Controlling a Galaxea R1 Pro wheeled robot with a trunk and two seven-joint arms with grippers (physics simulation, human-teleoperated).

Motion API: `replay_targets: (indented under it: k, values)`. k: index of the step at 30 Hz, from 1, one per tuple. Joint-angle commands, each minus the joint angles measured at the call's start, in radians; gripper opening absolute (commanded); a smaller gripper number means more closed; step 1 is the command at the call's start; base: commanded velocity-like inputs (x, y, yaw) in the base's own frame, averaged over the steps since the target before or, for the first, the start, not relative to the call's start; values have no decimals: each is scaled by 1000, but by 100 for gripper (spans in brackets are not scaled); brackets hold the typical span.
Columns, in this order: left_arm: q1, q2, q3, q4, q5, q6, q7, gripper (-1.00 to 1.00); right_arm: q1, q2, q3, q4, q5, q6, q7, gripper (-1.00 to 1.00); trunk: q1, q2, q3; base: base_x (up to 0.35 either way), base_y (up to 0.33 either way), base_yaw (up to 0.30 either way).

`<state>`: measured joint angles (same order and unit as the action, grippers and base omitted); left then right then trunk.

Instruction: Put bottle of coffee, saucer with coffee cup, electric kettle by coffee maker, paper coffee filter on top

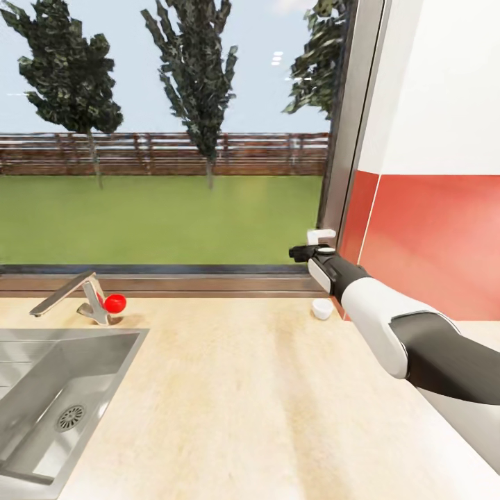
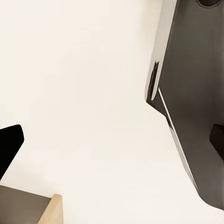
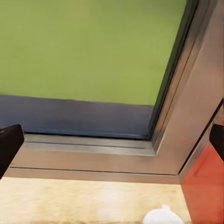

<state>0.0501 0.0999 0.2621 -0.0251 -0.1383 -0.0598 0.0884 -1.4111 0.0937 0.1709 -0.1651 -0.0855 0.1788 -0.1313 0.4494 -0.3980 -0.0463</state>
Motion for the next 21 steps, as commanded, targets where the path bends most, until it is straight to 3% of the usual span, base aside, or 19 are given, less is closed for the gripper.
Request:
replay_targets:
  k: [1, 21]
  values:
    - [0, 0, 8, -1, -11, -2, 2, 100, 0, 0, 9, 10, -9, 6, -5, 100, 1, -2, -2, 2, 0, 0]
    - [0, 2, 9, -1, -9, 20, 4, 100, 13, 0, 10, 32, -6, 65, -6, 100, 1, -2, -3, 0, 0, 5]
